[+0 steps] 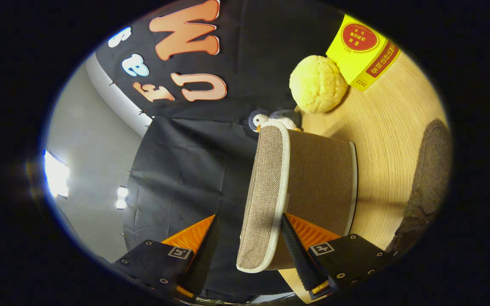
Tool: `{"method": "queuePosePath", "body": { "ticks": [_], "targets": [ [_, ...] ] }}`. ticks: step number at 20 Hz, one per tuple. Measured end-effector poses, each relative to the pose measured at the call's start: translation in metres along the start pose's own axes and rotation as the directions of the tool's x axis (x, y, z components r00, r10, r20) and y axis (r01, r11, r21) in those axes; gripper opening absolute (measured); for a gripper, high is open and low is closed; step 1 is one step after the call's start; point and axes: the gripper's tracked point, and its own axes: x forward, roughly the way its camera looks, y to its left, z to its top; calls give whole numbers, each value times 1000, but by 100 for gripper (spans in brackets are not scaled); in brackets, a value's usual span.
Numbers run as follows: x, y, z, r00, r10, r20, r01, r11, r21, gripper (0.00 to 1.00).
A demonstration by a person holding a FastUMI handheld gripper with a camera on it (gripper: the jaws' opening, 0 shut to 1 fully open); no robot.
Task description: Open the storage box then place both shoes into the box .Put the left shoe in first, then the right shoe, with the right side of both shoes facing outward in a uniform manner.
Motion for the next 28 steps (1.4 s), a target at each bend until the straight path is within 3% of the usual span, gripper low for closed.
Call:
{"method": "queuePosePath", "body": {
  "ticks": [2,4,7,8,12,18,28],
  "targets": [
    [1,4,0,999,31,12,-31,1000,2,75],
    [7,9,0,998,64,16,-65,998,18,56],
    [10,19,-8,996,92,-2,-92,995,30,18],
    [11,24,-8,995,99,4,-99,995,26,12],
    [15,58,0,991,132,27,-131,991,-17,10],
    [44,105,1,995,68,76,-56,986,-157,10],
    [122,161,-36,988,-33,154,71,966,-250,10]
  ]
}}
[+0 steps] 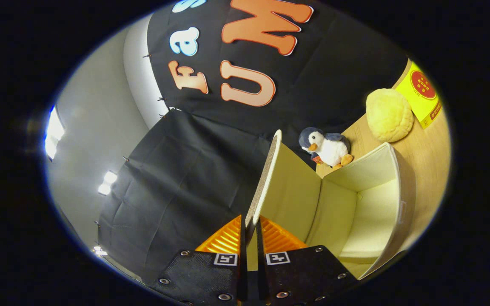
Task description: Open the storage box then place both shoes into the box .Put the left shoe in first, then the right shoe, with the right side of both shoes facing outward in a uniform manner.
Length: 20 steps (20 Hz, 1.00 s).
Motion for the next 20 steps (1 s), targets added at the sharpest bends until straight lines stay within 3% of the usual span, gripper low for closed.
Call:
{"method": "queuePosePath", "body": {
  "ticks": [8,12,14,15,16,17,18,19,20],
  "targets": [
    [71,29,-38,998,-53,-16,53,998,-37,10],
    [95,22,-54,991,-132,-34,130,989,-70,13],
    [99,14,-66,981,-183,-70,177,980,-87,27],
    [101,9,-72,975,-203,-87,194,976,-98,42],
    [103,3,-78,968,-228,-100,217,970,-112,47],
    [104,-4,-81,960,-258,-109,244,961,-132,62],
    [103,-8,-82,953,-281,-111,263,953,-150,71],
    [101,-15,-80,947,-302,-107,283,945,-166,87],
    [95,-20,-76,942,-321,-97,301,937,-179,92]
  ]
}}
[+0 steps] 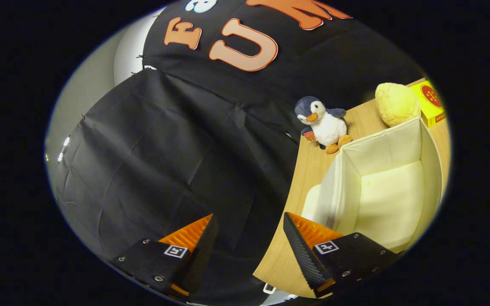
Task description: Open the storage box then place both shoes into the box .Put the left shoe in first, then the right shoe, with the right side of both shoes facing outward in a uniform manner.
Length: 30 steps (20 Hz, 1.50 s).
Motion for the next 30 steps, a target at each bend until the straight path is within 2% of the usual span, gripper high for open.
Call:
{"method": "queuePosePath", "body": {
  "ticks": [1,6,12,19,27,30],
  "targets": [
    [-3,-6,3,1000,-21,12,21,1000,-11,97],
    [-44,-49,30,981,-154,116,162,984,-69,98],
    [-115,-124,62,906,-333,261,361,930,-65,98],
    [-216,-223,63,778,-529,339,564,826,-4,98],
    [-302,-320,37,599,-722,346,775,632,-24,98],
    [-313,-341,26,568,-750,338,807,589,-49,98]
  ]
}}
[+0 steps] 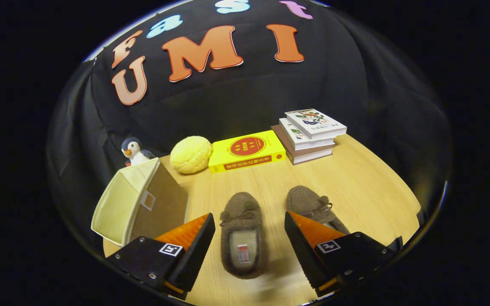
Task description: Open the storage box then place both shoes into the box .Put the left shoe in first, then the right shoe, with the right side of both shoes facing outward in a uniform manner.
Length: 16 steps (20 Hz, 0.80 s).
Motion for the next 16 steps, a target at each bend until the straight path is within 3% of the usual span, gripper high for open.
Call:
{"method": "queuePosePath", "body": {
  "ticks": [8,9,12,16],
  "targets": [
    [29,-3,-32,999,5,-49,-8,998,-67,90],
    [33,-2,-36,998,14,-62,-18,997,-70,81],
    [43,0,-48,995,22,-96,-29,996,-80,73],
    [58,-1,-65,988,20,-151,-32,997,-76,50]
  ]
}}
